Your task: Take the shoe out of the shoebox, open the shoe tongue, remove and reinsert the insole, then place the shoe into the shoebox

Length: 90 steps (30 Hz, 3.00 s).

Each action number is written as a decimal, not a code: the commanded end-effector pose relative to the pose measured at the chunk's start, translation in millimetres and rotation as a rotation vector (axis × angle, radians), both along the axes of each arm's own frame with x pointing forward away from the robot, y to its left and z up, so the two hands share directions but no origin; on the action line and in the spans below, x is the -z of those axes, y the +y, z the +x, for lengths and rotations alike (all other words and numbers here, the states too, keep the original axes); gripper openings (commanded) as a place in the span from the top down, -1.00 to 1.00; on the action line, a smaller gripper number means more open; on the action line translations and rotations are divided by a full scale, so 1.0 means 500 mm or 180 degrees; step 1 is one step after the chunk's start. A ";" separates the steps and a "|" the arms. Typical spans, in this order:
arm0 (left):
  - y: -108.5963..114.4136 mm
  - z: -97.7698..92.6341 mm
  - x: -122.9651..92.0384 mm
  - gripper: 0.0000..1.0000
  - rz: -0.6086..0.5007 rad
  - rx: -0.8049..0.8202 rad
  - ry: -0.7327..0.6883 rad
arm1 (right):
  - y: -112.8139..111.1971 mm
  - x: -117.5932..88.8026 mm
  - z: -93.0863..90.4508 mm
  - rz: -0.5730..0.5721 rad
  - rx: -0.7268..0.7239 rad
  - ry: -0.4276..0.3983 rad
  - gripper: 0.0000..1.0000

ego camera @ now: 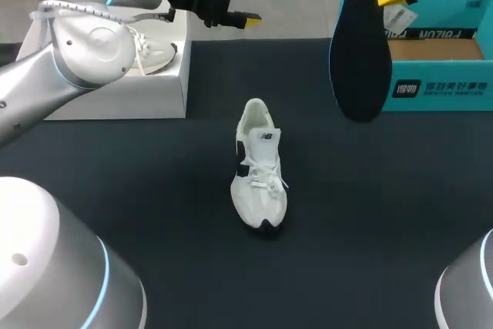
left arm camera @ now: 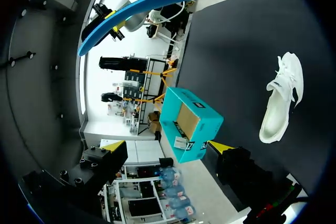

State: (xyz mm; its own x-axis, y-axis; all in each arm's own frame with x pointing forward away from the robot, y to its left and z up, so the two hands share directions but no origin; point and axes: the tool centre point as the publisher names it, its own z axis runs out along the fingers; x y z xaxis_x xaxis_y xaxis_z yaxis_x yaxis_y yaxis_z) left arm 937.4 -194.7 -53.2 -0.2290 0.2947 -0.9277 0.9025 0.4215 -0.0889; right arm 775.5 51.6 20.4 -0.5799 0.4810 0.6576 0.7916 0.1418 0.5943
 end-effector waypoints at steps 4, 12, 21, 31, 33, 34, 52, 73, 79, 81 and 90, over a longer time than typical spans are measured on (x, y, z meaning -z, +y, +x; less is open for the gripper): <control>0.000 -0.001 0.001 -1.00 0.0003 -0.0005 -0.0006 | 0.001 0.000 0.003 -0.0002 -0.0006 0.0006 1.00; 0.003 0.000 -0.002 -1.00 -0.0184 0.0047 -0.0075 | 0.001 0.003 0.018 0.0071 0.0007 0.0255 1.00; 0.013 -0.013 -0.029 -1.00 -0.0632 0.0310 -0.0264 | 0.005 0.025 0.070 -0.0101 0.0001 0.1024 1.00; 0.005 -0.040 -0.060 -1.00 -0.0856 0.0677 -0.0334 | 0.022 0.056 0.085 -0.0240 0.0229 0.1631 1.00; 0.003 -0.040 -0.062 -1.00 -0.0803 0.0801 -0.0304 | 0.022 0.056 0.085 -0.0240 0.0229 0.1631 1.00; -0.003 -0.042 -0.062 -1.00 -0.0785 0.0827 -0.0297 | 0.022 0.056 0.085 -0.0240 0.0229 0.1631 1.00; -0.069 -0.072 -0.054 -1.00 -0.0618 0.1112 -0.0481 | 0.090 0.108 0.160 -0.0103 0.0225 0.2514 1.00; -0.112 -0.106 -0.044 -1.00 -0.0801 0.1334 -0.0487 | 0.118 0.109 0.233 0.0223 0.0338 0.2808 1.00; -0.113 -0.105 -0.047 -1.00 -0.0908 0.1362 -0.0505 | 0.133 0.111 0.241 0.0371 0.0325 0.2912 1.00; -0.112 -0.105 -0.048 -0.65 -0.0915 0.1381 -0.0522 | 0.134 0.111 0.241 0.0398 0.0327 0.2929 1.00; -0.110 -0.103 -0.052 0.03 -0.0998 0.1497 -0.0587 | 0.128 0.110 0.247 0.0434 0.0305 0.3019 1.00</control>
State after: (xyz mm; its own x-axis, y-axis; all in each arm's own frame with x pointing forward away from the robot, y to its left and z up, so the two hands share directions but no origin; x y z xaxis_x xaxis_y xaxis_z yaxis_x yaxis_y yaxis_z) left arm 883.3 -249.2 -26.6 0.0302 0.0355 -0.9989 0.9988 -0.0408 0.0287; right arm 897.2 116.0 -34.3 0.2606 0.3808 0.8872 0.9562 0.0247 -0.2915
